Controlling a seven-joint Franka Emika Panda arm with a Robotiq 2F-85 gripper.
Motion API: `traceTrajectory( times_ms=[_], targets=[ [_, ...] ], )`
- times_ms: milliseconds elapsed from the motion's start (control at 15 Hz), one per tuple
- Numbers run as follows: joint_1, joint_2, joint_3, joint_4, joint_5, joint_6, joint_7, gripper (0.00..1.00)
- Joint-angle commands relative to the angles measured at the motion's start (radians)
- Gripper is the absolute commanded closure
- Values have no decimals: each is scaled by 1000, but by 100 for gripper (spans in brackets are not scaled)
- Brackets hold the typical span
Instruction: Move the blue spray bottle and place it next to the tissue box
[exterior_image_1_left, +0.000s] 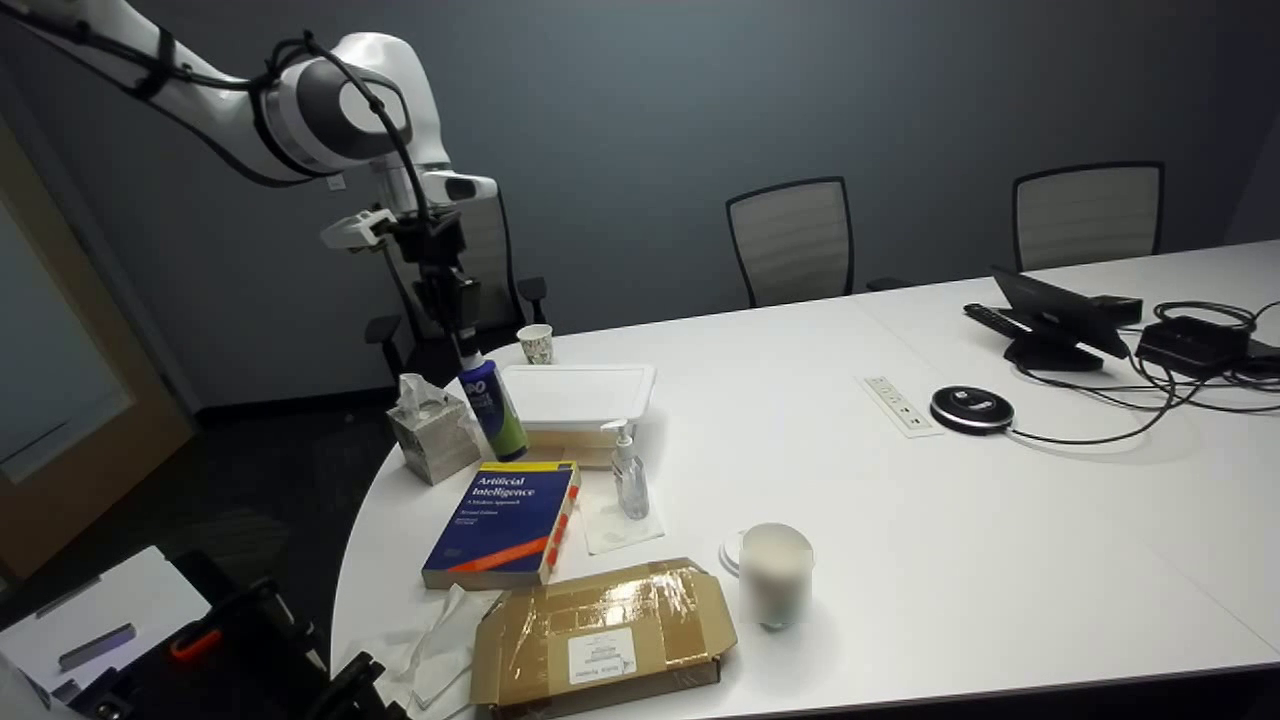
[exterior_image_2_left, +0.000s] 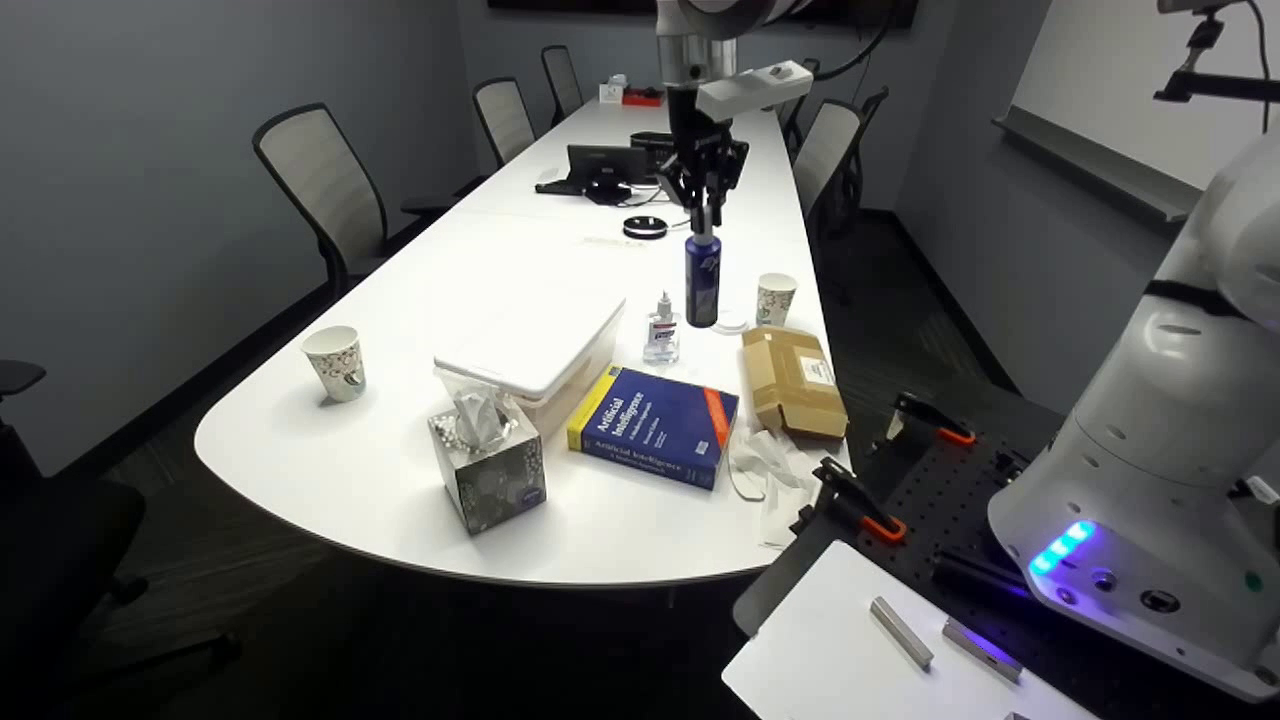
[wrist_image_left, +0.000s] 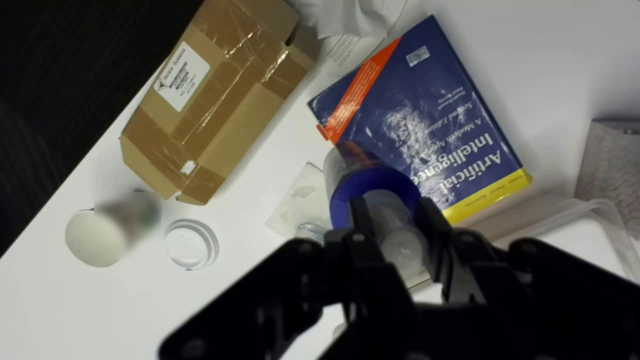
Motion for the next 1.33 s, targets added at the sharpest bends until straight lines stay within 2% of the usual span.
traceTrajectory(
  times_ms=[0,467,733,1267],
  targets=[
    [35,-17,59,-44,-12,5,2,93],
    [109,79,149,-30,5,86,-95,93],
    [126,159,162,-12,7,172,-176,93],
    [136,320,181,52,44,254,-346,93]
  ],
)
